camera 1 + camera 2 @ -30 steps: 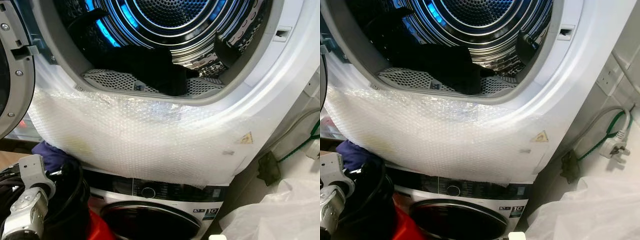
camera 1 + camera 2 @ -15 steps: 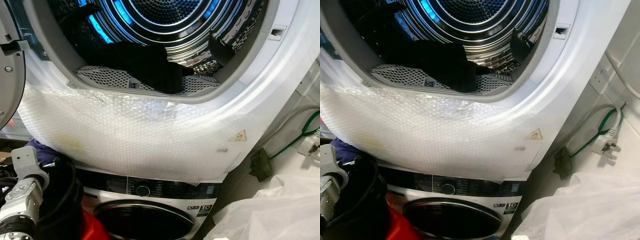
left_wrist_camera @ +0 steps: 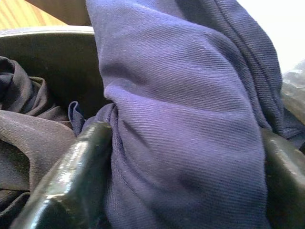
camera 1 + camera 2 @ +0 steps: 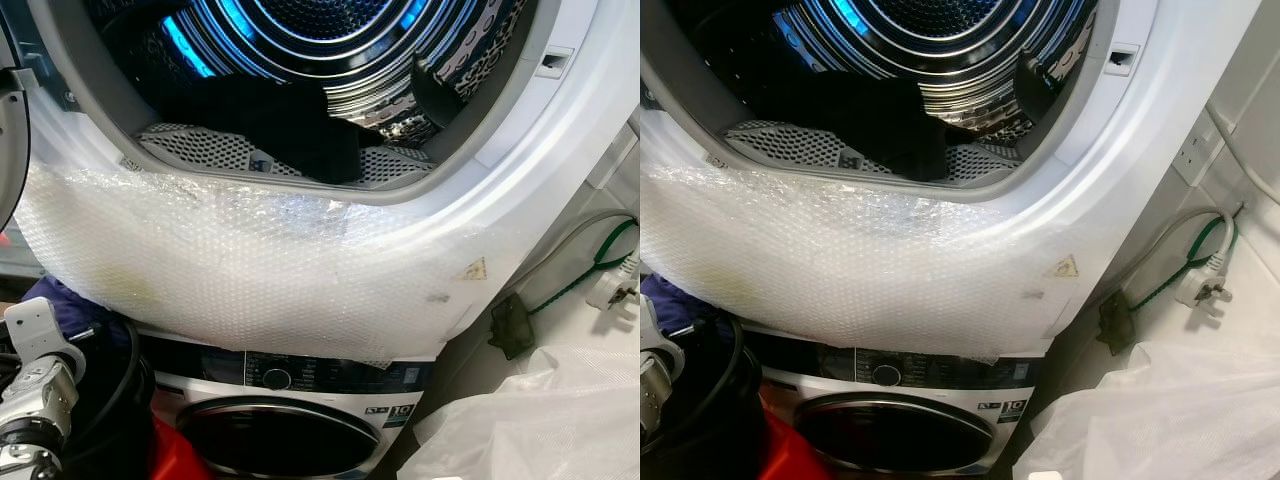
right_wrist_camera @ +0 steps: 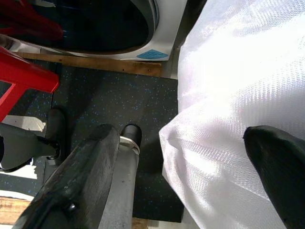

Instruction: Clothes washing

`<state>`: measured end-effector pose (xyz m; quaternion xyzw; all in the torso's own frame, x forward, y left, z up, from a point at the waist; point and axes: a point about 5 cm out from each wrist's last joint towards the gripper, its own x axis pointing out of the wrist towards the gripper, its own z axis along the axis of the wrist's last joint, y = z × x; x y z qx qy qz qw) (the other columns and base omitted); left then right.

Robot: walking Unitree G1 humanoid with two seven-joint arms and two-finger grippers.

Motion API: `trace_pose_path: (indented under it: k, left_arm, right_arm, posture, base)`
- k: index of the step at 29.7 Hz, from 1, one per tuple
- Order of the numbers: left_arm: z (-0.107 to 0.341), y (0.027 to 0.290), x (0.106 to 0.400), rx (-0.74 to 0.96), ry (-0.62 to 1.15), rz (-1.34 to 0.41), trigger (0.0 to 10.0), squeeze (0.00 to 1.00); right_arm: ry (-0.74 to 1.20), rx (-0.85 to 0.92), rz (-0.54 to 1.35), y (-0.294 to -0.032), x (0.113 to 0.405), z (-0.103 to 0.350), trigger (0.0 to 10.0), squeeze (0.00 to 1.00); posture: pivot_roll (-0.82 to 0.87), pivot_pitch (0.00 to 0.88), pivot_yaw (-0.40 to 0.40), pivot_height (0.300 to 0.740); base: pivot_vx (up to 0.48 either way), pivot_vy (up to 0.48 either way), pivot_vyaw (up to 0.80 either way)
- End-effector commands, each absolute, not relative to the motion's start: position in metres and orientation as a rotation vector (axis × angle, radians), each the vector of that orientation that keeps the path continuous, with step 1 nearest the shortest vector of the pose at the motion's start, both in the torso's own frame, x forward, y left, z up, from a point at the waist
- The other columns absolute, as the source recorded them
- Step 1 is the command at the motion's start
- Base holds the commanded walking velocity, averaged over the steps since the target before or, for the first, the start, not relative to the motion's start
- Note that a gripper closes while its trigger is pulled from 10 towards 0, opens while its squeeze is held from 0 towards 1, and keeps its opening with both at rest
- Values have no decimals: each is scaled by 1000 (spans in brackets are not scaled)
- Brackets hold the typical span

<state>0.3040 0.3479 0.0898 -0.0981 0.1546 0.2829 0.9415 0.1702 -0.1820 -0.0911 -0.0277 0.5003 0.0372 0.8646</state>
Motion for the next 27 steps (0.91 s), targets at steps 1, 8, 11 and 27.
trace_pose_path:
  k: [1, 8, 11, 27]
  left_arm:
    - [85, 350, 300, -213, 337, 614, 0, 0]
    - [90, 352, 302, -232, 298, 653, 0, 0]
    - [90, 351, 304, -235, 292, 656, 0, 0]
    - [87, 347, 304, -246, 278, 672, 0, 0]
  right_arm:
    - [1044, -73, 78, -185, 170, -91, 10000, 0]
    - [1043, -68, 76, -182, 170, -91, 10000, 0]
    - [1044, -63, 70, -182, 169, -91, 10000, 0]
    - [1046, -44, 62, -178, 167, -93, 10000, 0]
  posture:
    - [13, 56, -112, 740]
    - [12, 54, -111, 740]
    - [8, 52, -107, 740]
    - [4, 51, -93, 740]
  base:
    - [0, 0, 0]
    - [0, 0, 0]
    - [0, 0, 0]
    - [0, 0, 0]
